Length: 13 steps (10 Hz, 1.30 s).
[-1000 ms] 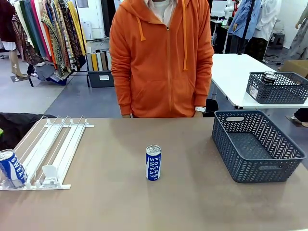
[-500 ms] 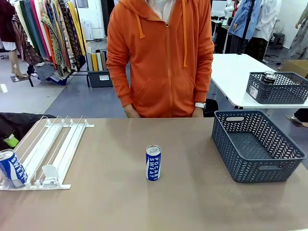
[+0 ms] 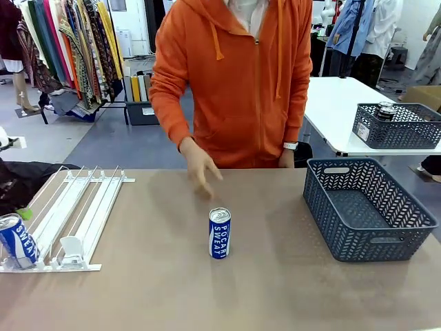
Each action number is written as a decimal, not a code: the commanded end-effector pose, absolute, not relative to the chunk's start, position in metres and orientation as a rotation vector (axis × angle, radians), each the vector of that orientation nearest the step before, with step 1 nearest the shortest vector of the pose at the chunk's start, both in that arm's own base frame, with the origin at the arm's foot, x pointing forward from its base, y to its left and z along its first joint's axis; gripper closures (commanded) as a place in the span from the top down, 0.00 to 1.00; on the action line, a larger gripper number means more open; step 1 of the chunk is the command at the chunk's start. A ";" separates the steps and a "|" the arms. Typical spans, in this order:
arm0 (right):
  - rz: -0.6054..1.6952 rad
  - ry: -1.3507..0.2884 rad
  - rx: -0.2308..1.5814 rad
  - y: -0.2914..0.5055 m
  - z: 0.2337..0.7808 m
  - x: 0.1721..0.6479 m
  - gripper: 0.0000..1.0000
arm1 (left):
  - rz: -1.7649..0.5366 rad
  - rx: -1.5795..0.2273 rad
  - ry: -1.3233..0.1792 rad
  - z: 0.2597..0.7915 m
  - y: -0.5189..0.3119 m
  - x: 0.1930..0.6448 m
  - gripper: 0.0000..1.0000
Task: Retrieve and store the cans from the dispenser.
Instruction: Pick up one can from the Automatic Can Dispenser and place it in the middle of the table.
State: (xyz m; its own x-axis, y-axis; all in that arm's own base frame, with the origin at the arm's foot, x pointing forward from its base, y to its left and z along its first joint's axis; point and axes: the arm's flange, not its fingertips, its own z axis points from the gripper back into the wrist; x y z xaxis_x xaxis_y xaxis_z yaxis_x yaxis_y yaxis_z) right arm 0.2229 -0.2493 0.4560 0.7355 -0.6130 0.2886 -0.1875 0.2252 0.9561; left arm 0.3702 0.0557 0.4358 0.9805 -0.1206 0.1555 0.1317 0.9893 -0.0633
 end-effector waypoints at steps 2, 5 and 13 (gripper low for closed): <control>-0.323 -0.754 1.344 -0.249 0.458 0.224 1.00 | -0.127 -0.039 -0.085 0.413 0.053 0.368 1.00; -0.323 -0.754 1.344 -0.249 0.458 0.224 1.00 | -0.133 -0.043 -0.048 0.399 0.053 0.367 1.00; -0.323 -0.754 1.344 -0.249 0.458 0.224 1.00 | -0.126 -0.031 -0.016 0.398 0.049 0.368 0.00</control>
State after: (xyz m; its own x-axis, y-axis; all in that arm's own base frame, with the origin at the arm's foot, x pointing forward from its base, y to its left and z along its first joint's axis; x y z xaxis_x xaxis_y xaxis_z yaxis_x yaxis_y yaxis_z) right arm 0.2229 -0.2493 0.4560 0.7355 -0.6130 0.2886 -0.1874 0.2252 0.9561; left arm 0.3749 0.0528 0.3996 0.9891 -0.1437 0.0315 0.1453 0.9877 -0.0570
